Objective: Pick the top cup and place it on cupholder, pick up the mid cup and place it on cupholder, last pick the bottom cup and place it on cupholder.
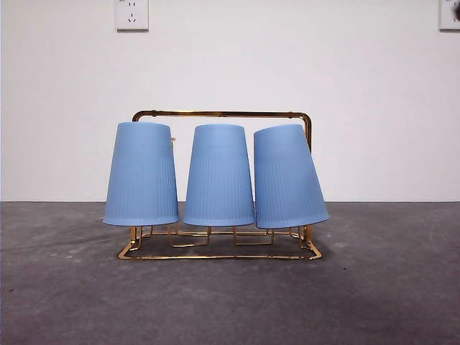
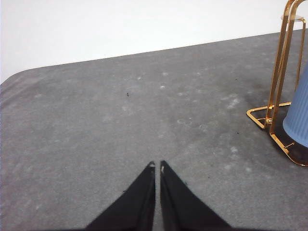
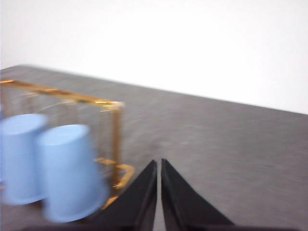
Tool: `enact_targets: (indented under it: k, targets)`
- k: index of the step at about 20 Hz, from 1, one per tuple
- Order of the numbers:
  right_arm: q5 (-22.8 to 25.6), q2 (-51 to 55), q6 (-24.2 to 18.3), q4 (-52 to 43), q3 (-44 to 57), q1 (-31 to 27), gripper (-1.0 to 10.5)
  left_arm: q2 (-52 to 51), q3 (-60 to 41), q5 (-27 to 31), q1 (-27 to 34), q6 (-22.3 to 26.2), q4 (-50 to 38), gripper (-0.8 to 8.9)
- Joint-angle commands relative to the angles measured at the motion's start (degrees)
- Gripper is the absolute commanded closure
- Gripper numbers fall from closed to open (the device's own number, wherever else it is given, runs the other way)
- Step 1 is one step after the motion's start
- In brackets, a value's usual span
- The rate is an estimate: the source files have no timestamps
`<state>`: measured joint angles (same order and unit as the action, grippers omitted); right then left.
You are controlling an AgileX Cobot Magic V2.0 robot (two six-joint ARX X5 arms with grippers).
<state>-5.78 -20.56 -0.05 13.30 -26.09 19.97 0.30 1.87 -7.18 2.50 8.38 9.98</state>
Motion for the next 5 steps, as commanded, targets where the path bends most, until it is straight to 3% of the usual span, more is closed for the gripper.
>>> enact_targets:
  k: [1,5]
  targets:
    - [1.33,20.35,2.40,-4.09,25.46,-17.49,9.4,-0.11,-1.16,0.17,0.07,-0.11,0.37,8.05]
    - [1.36,20.35,2.40,-4.26,25.44,-17.49,9.4,-0.11,-1.16,0.15,0.07,-0.11,0.39,8.05]
